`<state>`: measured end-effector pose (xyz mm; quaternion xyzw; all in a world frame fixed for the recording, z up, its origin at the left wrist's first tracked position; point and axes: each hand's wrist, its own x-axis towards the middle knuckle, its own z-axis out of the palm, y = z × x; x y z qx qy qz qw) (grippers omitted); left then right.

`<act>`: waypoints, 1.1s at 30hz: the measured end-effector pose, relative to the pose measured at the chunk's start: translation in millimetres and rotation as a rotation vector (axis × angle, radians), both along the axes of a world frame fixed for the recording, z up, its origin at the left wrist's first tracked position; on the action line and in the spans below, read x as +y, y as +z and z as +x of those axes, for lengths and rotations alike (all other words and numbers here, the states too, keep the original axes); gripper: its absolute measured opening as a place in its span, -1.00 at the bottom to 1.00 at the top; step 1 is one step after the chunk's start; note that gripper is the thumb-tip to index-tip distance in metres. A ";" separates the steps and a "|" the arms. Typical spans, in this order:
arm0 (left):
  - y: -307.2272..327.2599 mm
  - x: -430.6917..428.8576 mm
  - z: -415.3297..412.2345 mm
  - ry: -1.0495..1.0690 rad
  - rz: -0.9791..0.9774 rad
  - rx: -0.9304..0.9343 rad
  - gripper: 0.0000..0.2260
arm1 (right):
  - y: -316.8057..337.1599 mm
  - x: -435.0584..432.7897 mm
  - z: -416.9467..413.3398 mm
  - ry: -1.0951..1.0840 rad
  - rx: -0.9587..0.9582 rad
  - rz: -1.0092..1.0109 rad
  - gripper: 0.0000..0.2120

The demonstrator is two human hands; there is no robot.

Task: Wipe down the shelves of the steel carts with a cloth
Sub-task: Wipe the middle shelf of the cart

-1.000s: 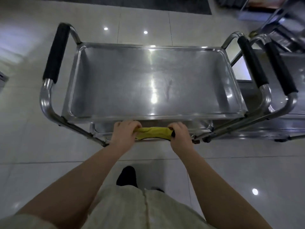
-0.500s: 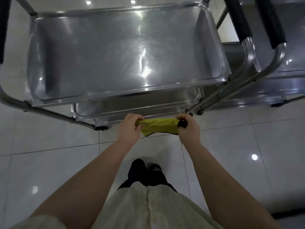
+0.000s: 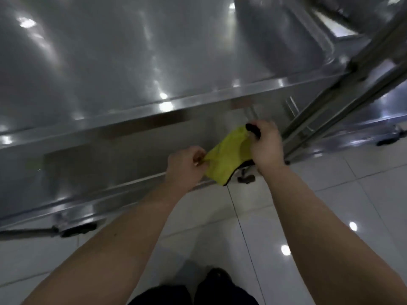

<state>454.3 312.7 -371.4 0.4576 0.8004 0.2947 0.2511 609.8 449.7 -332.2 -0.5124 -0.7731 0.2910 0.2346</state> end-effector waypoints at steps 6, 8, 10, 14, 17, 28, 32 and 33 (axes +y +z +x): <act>-82.9 45.5 -43.0 -0.032 0.107 0.379 -0.51 | -95.2 50.7 -50.0 0.022 -0.383 0.256 -0.68; -90.4 43.8 -62.4 0.023 0.202 0.428 -0.51 | -113.2 42.7 -57.0 -0.082 -0.427 0.318 -0.56; -100.0 42.3 -91.9 0.056 0.182 0.552 -0.59 | -120.7 25.3 -66.5 -0.109 -0.440 0.204 -0.34; -111.0 31.9 -137.9 0.104 -0.108 0.596 -0.56 | -137.8 -4.2 -78.4 0.057 -0.685 0.026 0.04; -111.3 24.3 -155.4 0.103 -0.197 0.669 -0.53 | -133.5 35.5 -62.0 0.126 -0.711 0.015 0.06; -100.7 8.7 -181.5 -0.058 -0.315 0.679 -0.56 | -142.3 -31.5 -168.2 0.563 -0.627 0.266 -0.21; -99.5 2.0 -186.6 -0.057 -0.268 0.654 -0.56 | -141.5 -15.1 -164.4 0.698 -0.608 0.310 -0.26; -98.7 2.5 -187.2 -0.060 -0.255 0.652 -0.56 | -140.8 3.3 -155.5 0.681 -0.606 0.300 -0.26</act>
